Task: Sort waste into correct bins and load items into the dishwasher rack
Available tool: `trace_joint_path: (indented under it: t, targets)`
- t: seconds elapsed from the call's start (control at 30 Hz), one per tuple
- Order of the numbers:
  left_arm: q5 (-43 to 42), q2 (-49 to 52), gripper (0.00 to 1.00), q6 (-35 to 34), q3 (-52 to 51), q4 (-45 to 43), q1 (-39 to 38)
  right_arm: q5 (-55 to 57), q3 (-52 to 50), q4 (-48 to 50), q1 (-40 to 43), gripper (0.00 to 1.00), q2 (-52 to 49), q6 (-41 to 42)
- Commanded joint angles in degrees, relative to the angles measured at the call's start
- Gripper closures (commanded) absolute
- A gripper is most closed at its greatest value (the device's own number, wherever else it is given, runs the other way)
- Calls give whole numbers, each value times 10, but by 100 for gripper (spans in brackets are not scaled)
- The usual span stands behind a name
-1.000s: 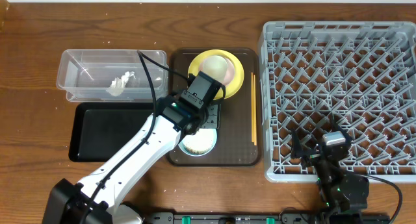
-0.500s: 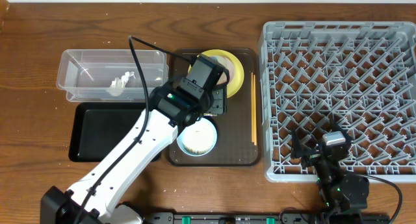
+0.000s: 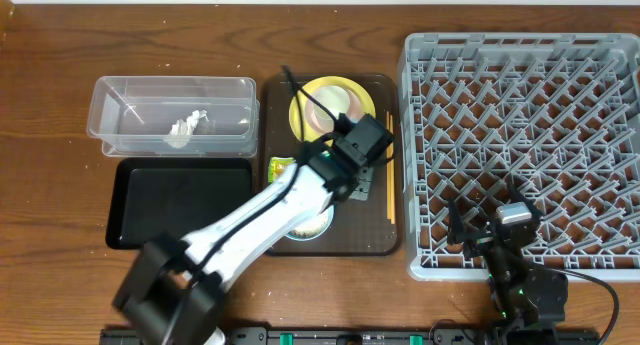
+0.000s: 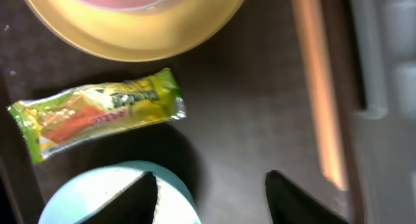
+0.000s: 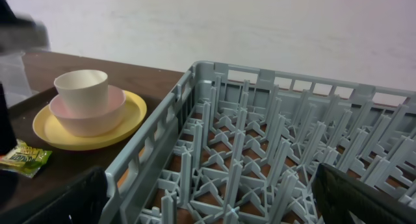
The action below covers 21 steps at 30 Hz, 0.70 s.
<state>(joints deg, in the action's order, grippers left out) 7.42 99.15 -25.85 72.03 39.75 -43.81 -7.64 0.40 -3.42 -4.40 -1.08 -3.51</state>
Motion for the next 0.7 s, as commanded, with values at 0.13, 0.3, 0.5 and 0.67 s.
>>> trace_joint_path:
  t: [0.13,0.3,0.5,0.67]
  targets:
    - [53,56,52,6,-7,-16,17,3,-1,-2,3,1,-1,2]
    - [53,66,51,13,-7,-35,18,3,-1,-2,3,1,-1,2]
    - [53,80,51,20,-7,-41,18,3,-1,-2,3,1,-1,2]
    - [54,94,51,40,-7,-50,18,3,-1,-2,3,1,-1,2]
